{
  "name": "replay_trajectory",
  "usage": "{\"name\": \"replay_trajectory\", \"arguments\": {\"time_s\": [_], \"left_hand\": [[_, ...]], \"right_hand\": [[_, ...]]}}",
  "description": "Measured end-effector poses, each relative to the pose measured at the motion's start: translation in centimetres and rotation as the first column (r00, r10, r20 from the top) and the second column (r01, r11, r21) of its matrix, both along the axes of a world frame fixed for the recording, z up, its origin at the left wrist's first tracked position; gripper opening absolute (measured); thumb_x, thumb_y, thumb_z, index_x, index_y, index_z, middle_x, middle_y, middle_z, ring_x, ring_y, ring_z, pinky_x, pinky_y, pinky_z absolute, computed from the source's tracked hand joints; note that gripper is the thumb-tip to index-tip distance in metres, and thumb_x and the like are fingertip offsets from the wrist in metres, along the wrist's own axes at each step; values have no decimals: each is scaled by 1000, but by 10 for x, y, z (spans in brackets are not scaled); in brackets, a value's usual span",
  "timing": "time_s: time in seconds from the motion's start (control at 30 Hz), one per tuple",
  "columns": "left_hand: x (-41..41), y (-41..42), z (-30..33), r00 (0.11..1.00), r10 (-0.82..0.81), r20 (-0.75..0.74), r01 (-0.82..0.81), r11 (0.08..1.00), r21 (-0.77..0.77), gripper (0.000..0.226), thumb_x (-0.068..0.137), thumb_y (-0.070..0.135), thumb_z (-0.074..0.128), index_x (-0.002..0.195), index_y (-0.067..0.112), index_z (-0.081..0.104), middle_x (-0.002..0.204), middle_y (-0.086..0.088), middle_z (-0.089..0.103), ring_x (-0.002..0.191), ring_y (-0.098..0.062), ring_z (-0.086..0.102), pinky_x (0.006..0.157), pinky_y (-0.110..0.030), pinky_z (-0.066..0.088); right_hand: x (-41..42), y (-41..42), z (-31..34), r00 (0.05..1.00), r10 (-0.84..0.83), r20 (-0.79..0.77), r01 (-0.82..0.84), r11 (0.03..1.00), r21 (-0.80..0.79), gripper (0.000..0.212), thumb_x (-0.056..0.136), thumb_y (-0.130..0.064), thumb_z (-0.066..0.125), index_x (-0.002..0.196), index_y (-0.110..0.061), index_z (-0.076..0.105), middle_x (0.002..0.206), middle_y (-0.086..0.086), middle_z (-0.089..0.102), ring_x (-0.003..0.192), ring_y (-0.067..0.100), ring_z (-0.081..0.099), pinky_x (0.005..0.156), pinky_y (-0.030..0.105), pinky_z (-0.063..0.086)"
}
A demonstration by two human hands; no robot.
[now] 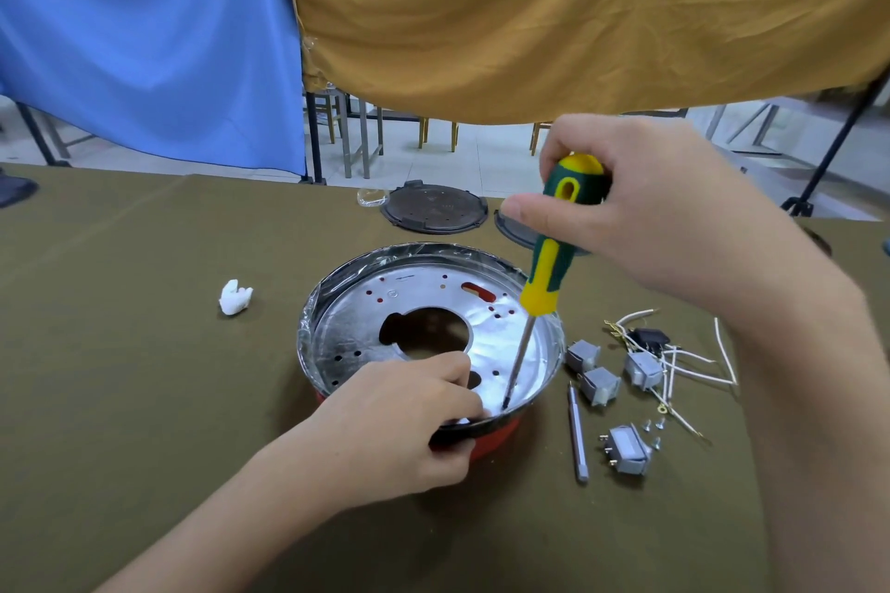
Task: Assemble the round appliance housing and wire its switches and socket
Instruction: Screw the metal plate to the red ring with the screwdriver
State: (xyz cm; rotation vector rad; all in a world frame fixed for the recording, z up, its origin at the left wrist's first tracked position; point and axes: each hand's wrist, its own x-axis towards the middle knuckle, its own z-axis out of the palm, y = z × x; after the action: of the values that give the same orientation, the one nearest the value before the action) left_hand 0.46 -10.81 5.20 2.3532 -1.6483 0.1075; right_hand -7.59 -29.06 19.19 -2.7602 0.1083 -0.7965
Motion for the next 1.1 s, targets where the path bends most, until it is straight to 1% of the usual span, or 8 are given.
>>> {"name": "replay_trajectory", "arguments": {"time_s": [0.13, 0.3, 0.47, 0.6, 0.73, 0.83, 1.0, 1.1], "left_hand": [[-1, 0, 1, 1000, -4, -14, 4, 1000, -7, 24, 84, 42, 50, 95, 29, 67, 86, 13, 37, 68, -10, 42, 60, -31, 47], [0, 0, 0, 1000, -3, -3, 3, 1000, 12, 28, 85, 44, 48, 100, 30, 66, 91, 11, 42, 71, -12, 48, 62, -31, 47], [0, 0, 0, 1000, -4, -11, 4, 1000, 4, 28, 84, 45, 48, 100, 30, 67, 91, 12, 43, 69, -11, 49, 59, -31, 48], [1, 0, 0, 1000, 0, -9, 0, 1000, 0, 26, 84, 44, 49, 97, 30, 66, 90, 13, 41, 68, -11, 46, 59, -30, 46], [0, 0, 0, 1000, 4, -9, -4, 1000, 5, 26, 84, 43, 49, 98, 29, 67, 88, 13, 38, 67, -11, 43, 60, -32, 47], [0, 0, 1, 1000, 9, -5, -9, 1000, 15, 27, 85, 44, 49, 101, 31, 66, 90, 12, 39, 69, -12, 47, 61, -31, 47], [-1, 0, 0, 1000, 14, 2, -14, 1000, 8, 26, 85, 44, 48, 99, 29, 65, 93, 12, 42, 71, -13, 49, 61, -32, 48], [0, 0, 0, 1000, 5, -5, -5, 1000, 14, 27, 85, 44, 49, 101, 30, 66, 92, 12, 42, 72, -13, 51, 62, -33, 48]], "right_hand": [[4, 4, -5, 999, -36, 7, 36, 998, -46, 50, 86, -66, 49, 82, -16, 57, 61, 3, 53, 57, 18, 49, 52, 32, 34], [-8, -6, 4, 979, 141, -147, -128, 987, 97, 23, 88, -45, 52, 109, -37, 55, 88, -7, 57, 75, 4, 51, 63, 16, 38], [-10, -6, 5, 975, 191, -112, -180, 979, 99, 16, 84, -46, 61, 97, -36, 60, 78, -13, 60, 63, 9, 51, 58, 23, 41], [-4, -5, 3, 992, 105, -69, -103, 994, 39, 34, 77, -60, 61, 83, -27, 59, 67, -20, 59, 54, 8, 48, 46, 20, 32], [2, -1, -4, 998, 57, -3, -57, 998, 6, 39, 85, -57, 60, 74, -19, 56, 54, -6, 50, 51, 9, 43, 49, 29, 28], [-2, -4, 0, 987, 138, -78, -134, 989, 63, 31, 86, -59, 57, 91, -29, 61, 75, -8, 56, 69, 5, 51, 60, 24, 35], [-15, -9, 8, 943, 309, -125, -288, 944, 163, 14, 88, -48, 63, 97, -37, 62, 83, -3, 62, 77, 28, 59, 73, 50, 51], [-12, -9, 7, 969, 230, -93, -216, 967, 133, 25, 80, -56, 61, 87, -32, 62, 74, -9, 62, 62, 13, 56, 63, 31, 51]]}}
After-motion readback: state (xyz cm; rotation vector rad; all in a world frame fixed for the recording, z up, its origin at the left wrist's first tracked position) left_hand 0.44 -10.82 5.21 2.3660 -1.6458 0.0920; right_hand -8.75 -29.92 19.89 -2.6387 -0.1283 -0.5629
